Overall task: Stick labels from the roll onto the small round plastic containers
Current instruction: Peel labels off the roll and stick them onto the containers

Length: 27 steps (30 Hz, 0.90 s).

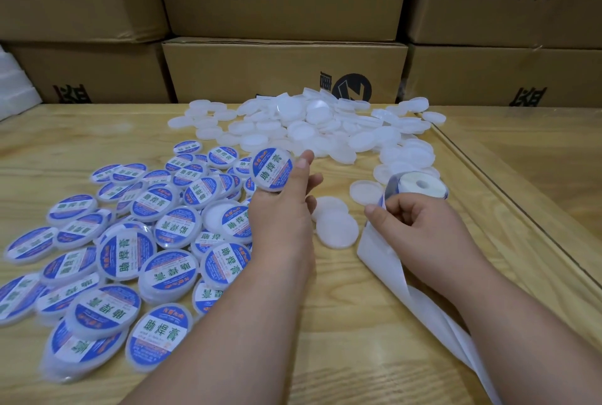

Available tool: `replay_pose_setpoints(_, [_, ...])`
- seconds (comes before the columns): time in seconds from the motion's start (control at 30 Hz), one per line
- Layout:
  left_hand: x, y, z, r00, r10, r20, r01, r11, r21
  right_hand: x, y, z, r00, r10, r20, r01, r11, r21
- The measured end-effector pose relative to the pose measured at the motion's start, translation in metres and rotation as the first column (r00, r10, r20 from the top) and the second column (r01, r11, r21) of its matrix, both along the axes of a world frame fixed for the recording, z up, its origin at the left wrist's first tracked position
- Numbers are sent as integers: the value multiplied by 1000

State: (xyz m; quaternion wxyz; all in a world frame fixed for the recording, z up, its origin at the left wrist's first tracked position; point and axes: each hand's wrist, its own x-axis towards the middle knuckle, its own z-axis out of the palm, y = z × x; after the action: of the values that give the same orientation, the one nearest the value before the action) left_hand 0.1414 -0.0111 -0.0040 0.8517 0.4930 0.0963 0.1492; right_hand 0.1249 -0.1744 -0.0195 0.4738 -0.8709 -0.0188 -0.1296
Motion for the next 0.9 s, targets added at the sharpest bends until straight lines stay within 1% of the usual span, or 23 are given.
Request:
replay_pose_setpoints(0.13, [5, 3, 1, 999, -2, -33, -4, 985, -173, 2, -1, -2, 1000, 6, -4, -6, 1000, -28])
replay_pose_setpoints(0.27, [8, 5, -1, 999, -7, -41, -2, 976, -217, 3, -2, -3, 1000, 7, -17, -7, 999, -36])
replay_pose_setpoints(0.37, [10, 6, -1, 999, 4, -51, -15, 976, -217, 2, -2, -2, 1000, 5, -20, -5, 1000, -28])
replay_pose_setpoints(0.43, [10, 6, -2, 999, 4, -41, -11, 985, -169, 2, -2, -1, 1000, 8, -22, -8, 1000, -22])
replay_pose_setpoints(0.47, [9, 5, -3, 1000, -3, -25, 1, 994, -108, 1, -2, -1, 1000, 11, -24, -12, 1000, -19])
replay_pose_setpoints(0.5, [7, 3, -4, 1000, -16, -4, 16, 1000, -18, 2, -2, -1, 1000, 14, -26, -14, 1000, -15])
replay_pose_setpoints(0.53, [5, 1, -6, 999, -29, 18, 27, 994, 107, 1, -2, -1, 1000, 15, -27, -15, 1000, -7])
replay_pose_setpoints(0.57, [2, -2, -8, 998, -51, 44, 38, 967, 252, 1, -2, 0, 1000, 15, -27, -15, 1000, 3])
replay_pose_setpoints(0.6, [0, -5, -10, 995, -82, 63, 49, 910, 413, 1, -1, 1, 1000, 12, -26, -12, 1000, 11])
replay_pose_setpoints(0.63, [-2, -8, -12, 991, -125, 54, 70, 808, 585, 1, -1, 2, 1000, 6, -20, -5, 1000, 19])
replay_pose_setpoints(0.67, [-4, -12, -14, 985, -169, 15, 100, 652, 752, 1, -1, 3, 1000, -4, -14, 5, 1000, 28])
replay_pose_setpoints(0.7, [-5, -15, -16, 979, -200, -41, 130, 460, 878, 1, -1, 4, 1000, -15, -8, 16, 999, 45])
replay_pose_setpoints(0.73, [-6, -18, -18, 973, -207, -99, 157, 287, 945, 1, -1, 6, 1000, -24, -8, 25, 997, 70])
replay_pose_setpoints(0.77, [-8, -20, -18, 970, -196, -147, 182, 175, 968, 1, -1, 7, 999, -30, -13, 31, 994, 100])
replay_pose_setpoints(0.8, [-9, -20, -17, 968, -178, -178, 202, 123, 972, 1, 0, 8, 999, -32, -21, 35, 991, 127])
replay_pose_setpoints(0.9, [-10, -20, -19, 966, -149, -209, 218, 44, 975, 0, 0, 7, 999, -40, -18, 42, 991, 130])
